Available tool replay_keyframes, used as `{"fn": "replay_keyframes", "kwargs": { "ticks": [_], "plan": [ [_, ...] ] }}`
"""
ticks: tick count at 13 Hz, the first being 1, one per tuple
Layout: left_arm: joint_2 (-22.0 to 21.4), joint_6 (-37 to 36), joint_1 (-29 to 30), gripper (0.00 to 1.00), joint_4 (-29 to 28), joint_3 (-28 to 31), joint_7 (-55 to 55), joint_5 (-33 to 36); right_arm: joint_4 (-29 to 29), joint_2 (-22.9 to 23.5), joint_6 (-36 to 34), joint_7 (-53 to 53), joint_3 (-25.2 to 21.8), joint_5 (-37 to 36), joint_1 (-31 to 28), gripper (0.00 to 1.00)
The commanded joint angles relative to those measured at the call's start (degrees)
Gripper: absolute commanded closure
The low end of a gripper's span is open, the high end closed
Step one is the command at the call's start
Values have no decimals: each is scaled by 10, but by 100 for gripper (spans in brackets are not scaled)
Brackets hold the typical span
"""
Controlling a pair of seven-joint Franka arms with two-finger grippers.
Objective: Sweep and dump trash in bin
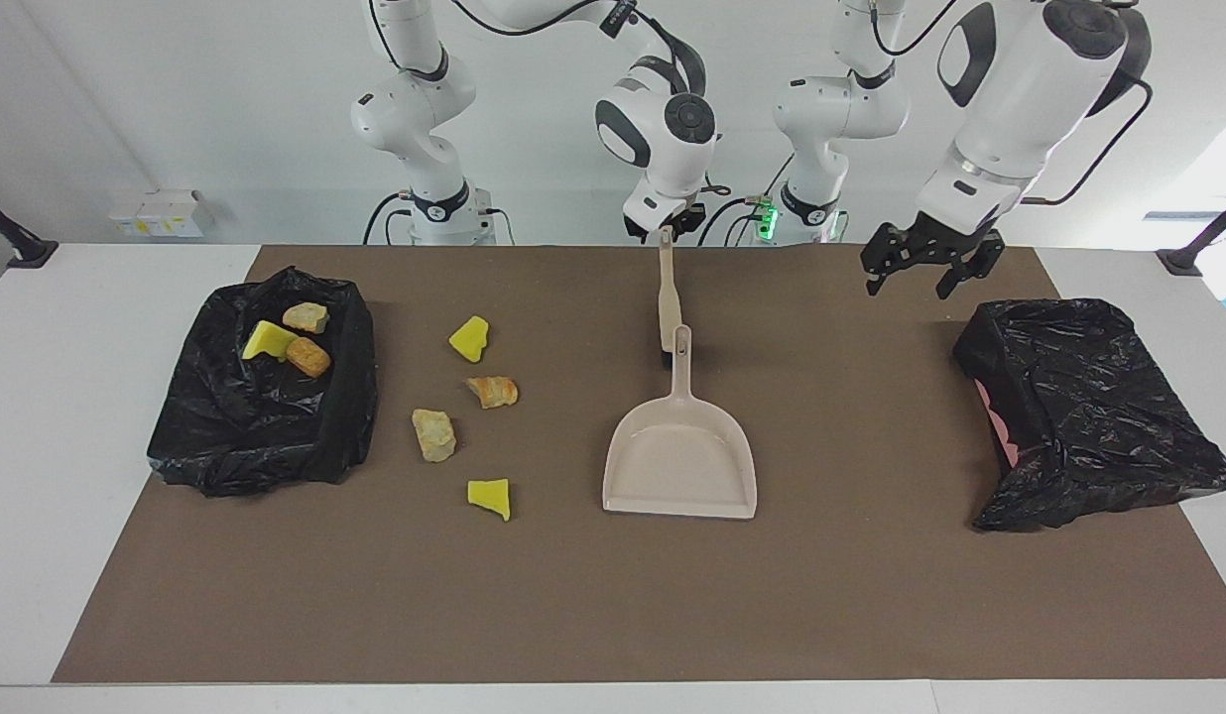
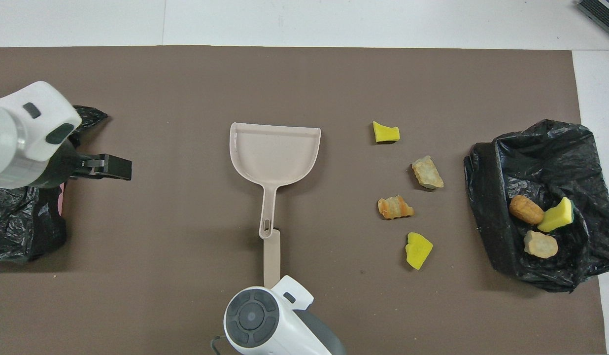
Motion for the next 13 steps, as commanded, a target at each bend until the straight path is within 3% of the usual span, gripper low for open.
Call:
{"fn": "replay_keyframes", "kwargs": {
  "ticks": [1,3,5,6,7,10,13],
  "plan": [
    [32,53,-49,0,-9,7,-45,9,-45,-19,60,7,0,32,8,40],
    [70,86,-82,0,-9,7,-74,11,-47,-17,71,2,0,45,8,40],
    [118,121,-119,0,-8,7,-103,14,-49,-17,71,4,0,45,8,50],
    [140,146,-134,0,-10,7,-118,14,-49,-17,72,5,0,46,8,64],
    [154,161,-150,0,-11,7,-125,14,-49,-16,72,4,0,48,8,69],
    [169,180,-193,0,-39,7,-132,13,-49,-15,71,7,0,55,8,100],
    [168,199,-217,0,-70,7,-151,11,-42,-15,61,34,0,55,8,100]
  ]
}}
